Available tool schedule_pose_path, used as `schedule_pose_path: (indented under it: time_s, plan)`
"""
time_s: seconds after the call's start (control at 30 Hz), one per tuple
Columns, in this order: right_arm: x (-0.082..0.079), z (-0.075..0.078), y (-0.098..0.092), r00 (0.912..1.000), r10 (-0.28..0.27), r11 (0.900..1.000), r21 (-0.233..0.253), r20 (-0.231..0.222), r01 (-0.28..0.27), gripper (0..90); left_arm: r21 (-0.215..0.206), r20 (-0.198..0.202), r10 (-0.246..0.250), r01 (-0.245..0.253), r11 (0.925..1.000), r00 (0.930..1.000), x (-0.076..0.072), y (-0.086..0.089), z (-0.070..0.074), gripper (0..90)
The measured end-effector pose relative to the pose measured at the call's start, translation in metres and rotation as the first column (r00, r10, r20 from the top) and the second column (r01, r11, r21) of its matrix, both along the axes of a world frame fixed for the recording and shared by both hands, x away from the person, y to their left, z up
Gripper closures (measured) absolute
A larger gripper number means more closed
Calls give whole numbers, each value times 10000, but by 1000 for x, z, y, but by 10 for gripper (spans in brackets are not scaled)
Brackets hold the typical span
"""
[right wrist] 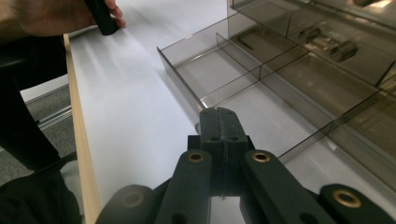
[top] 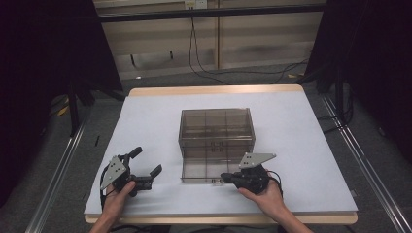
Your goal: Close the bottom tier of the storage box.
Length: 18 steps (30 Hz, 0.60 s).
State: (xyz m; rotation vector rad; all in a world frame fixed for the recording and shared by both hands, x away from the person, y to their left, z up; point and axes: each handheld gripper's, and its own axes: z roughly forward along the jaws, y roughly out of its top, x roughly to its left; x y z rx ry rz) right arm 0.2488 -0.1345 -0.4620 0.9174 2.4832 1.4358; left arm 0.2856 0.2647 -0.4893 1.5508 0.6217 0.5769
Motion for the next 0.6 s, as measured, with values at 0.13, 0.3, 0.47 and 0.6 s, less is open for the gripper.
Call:
schedule_pose_path:
  time_s: [0.13, 0.3, 0.47, 0.6]
  plan:
    - [-2, -5, 2, 9999, 96, 9998, -170, -110, -98, 900, 7, -42, -65, 65, 10000, 10000, 1, 1, 0, 5]
    - [0, -9, 3, 9999, 69, 9995, -292, -127, -73, 900, -43, -30, -37, 37, 10000, 10000, 0, 0, 0, 5]
    - [0, -12, 4, 9997, 40, 9991, -421, -245, -50, 900, -45, -32, -43, 43, 10000, 10000, 0, 0, 0, 5]
    - [-1, -16, 4, 9994, -37, 9985, -553, -339, 18, 900, -43, -25, -57, 57, 10000, 10000, 0, 0, 0, 5]
